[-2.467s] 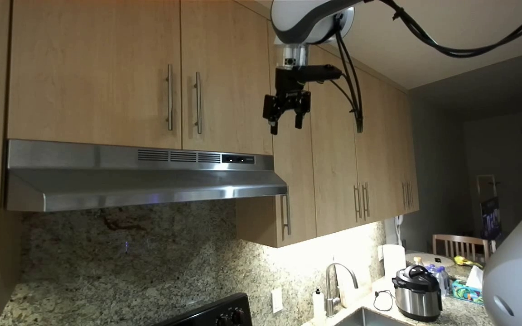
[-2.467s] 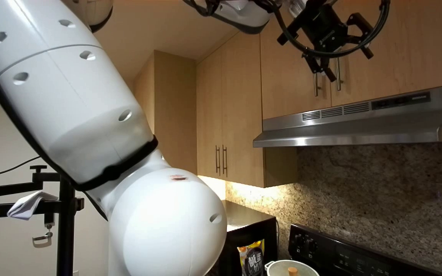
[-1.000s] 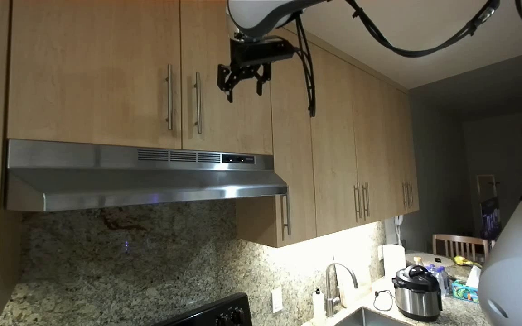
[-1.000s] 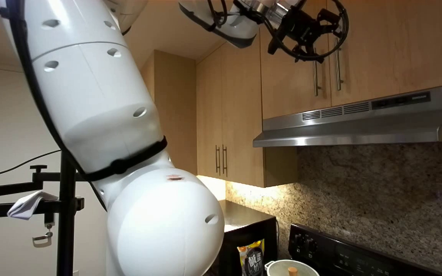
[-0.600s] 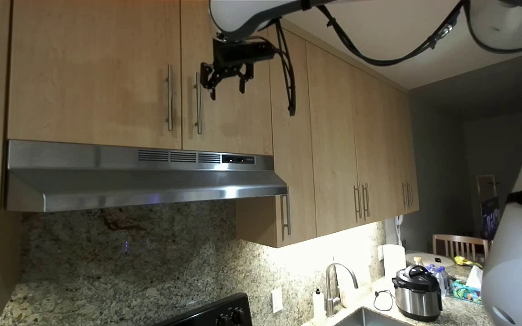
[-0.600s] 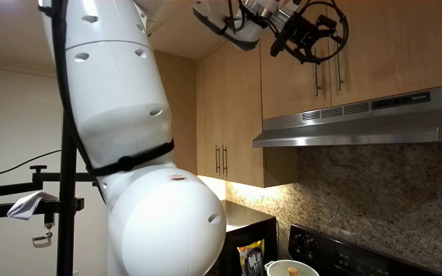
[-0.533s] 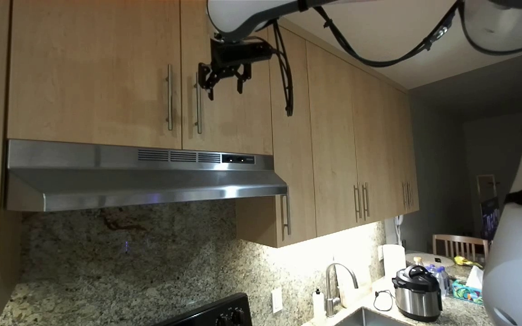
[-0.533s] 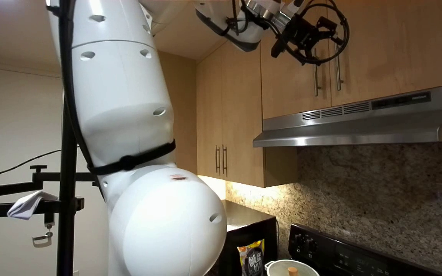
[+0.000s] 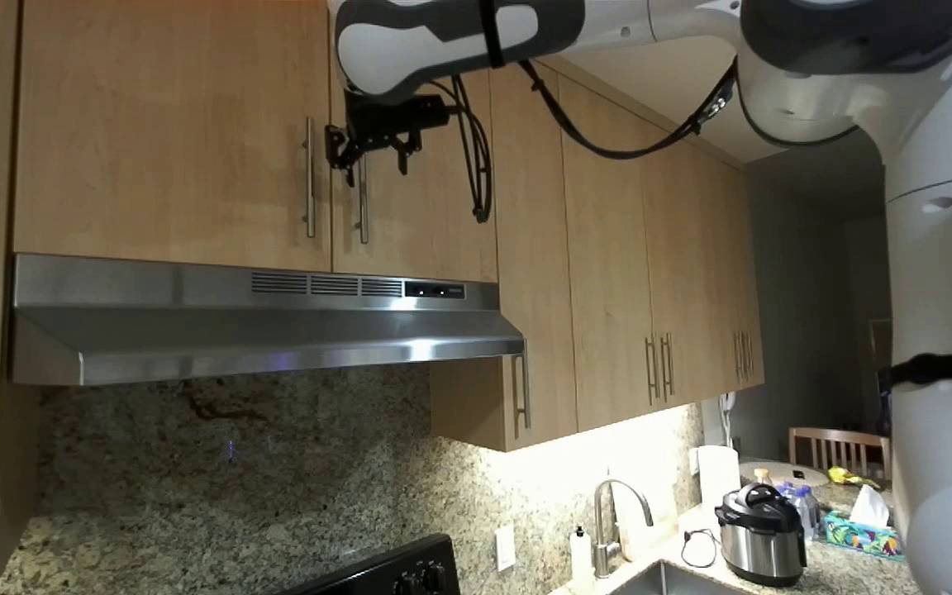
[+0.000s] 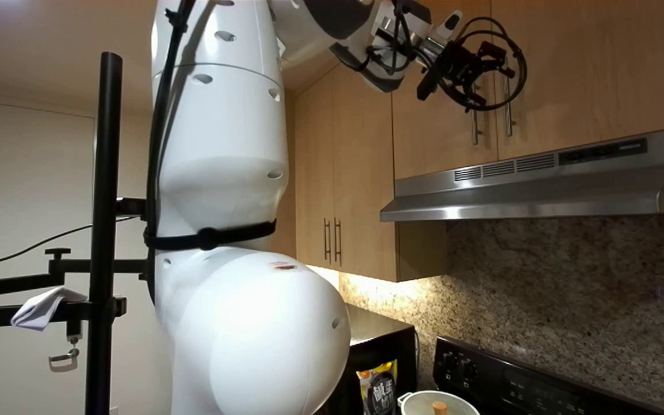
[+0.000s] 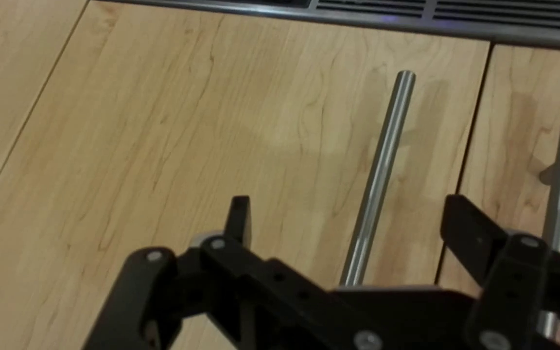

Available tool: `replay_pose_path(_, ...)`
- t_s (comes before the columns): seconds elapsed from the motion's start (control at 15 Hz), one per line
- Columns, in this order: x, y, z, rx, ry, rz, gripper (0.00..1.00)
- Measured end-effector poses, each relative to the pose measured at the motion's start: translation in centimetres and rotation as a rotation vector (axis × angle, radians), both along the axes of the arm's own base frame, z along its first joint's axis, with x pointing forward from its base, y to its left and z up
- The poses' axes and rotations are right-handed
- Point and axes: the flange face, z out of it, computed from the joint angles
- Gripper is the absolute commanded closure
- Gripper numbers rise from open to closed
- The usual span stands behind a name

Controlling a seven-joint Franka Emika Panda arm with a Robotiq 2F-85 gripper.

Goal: Open and close the right cabinet door on top of the stove

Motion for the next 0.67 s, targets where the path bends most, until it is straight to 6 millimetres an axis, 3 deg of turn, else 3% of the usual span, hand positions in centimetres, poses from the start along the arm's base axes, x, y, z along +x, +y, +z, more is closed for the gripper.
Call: replay_pose_path(0.67, 5.9, -0.5, -0.6, 0.033, -0.090, -0.151, 0.00)
